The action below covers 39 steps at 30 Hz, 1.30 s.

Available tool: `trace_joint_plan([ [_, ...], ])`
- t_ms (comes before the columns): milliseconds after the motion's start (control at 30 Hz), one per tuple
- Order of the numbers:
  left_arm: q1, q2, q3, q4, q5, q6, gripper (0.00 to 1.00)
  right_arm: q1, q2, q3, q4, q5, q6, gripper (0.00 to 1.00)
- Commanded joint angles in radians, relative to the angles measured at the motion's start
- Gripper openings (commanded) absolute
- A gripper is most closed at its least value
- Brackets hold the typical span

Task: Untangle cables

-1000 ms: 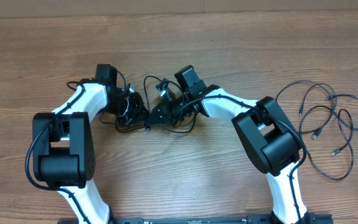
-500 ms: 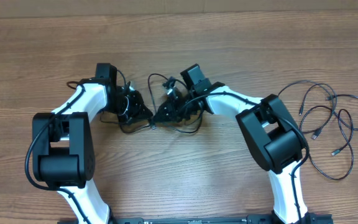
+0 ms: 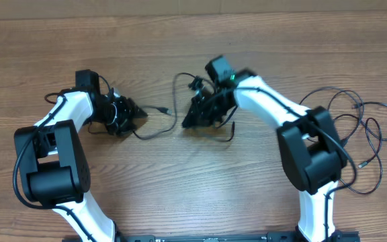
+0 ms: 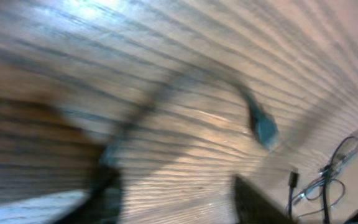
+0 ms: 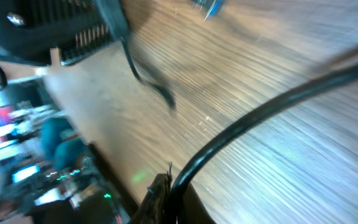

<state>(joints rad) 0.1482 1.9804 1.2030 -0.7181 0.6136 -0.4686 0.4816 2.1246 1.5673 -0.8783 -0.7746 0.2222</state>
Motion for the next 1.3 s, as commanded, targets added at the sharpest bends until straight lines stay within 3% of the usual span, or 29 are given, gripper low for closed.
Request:
trace_joint_plan([
  [0,0.01,0.011,-0.01,-0.003,-0.08,0.012,0.84,-0.034,-0.082,0.174,-0.166,0.314,-0.126,0.04],
  [33,0.009,0.011,-0.01,-0.003,-0.095,0.012,1.0,-0.039,-0.082,0.219,-0.221,0.359,-0.143,0.04],
  [233,0.008,0.011,-0.01,-0.003,-0.131,0.012,1.0,-0.063,-0.082,0.386,-0.377,0.477,-0.152,0.04],
  [267,0.008,0.011,-0.01,-0.003,-0.131,0.012,0.96,-0.063,-0.082,0.39,-0.376,0.474,-0.144,0.04],
  [333,0.008,0.011,-0.01,-0.003,-0.151,0.012,0.55,-0.063,-0.08,0.381,-0.358,0.452,-0.137,0.2],
  [367,0.008,0.011,-0.01,-0.003,-0.164,0.012,0.26,-0.063,-0.08,0.376,-0.351,0.436,-0.138,0.28],
  [400,0.008,0.011,-0.01,-0.006,-0.176,0.012,0.11,-0.063,-0.078,0.371,-0.344,0.414,-0.138,0.28],
  [433,0.008,0.011,-0.01,-0.013,-0.18,0.012,0.04,-0.062,-0.076,0.367,-0.34,0.394,-0.138,0.29],
  [467,0.006,0.011,-0.011,-0.022,-0.181,0.013,0.04,-0.062,-0.073,0.366,-0.339,0.377,-0.137,0.34],
  [633,-0.021,0.011,-0.012,-0.054,-0.283,0.019,0.04,-0.062,-0.034,0.361,-0.328,0.309,-0.105,0.4],
  [800,-0.069,0.011,-0.012,-0.059,-0.281,0.019,0.04,-0.056,-0.013,0.31,-0.284,0.309,-0.084,0.61],
  [1267,-0.252,0.011,-0.013,-0.059,-0.272,0.017,0.04,-0.037,-0.013,-0.042,0.09,0.309,0.205,0.8],
])
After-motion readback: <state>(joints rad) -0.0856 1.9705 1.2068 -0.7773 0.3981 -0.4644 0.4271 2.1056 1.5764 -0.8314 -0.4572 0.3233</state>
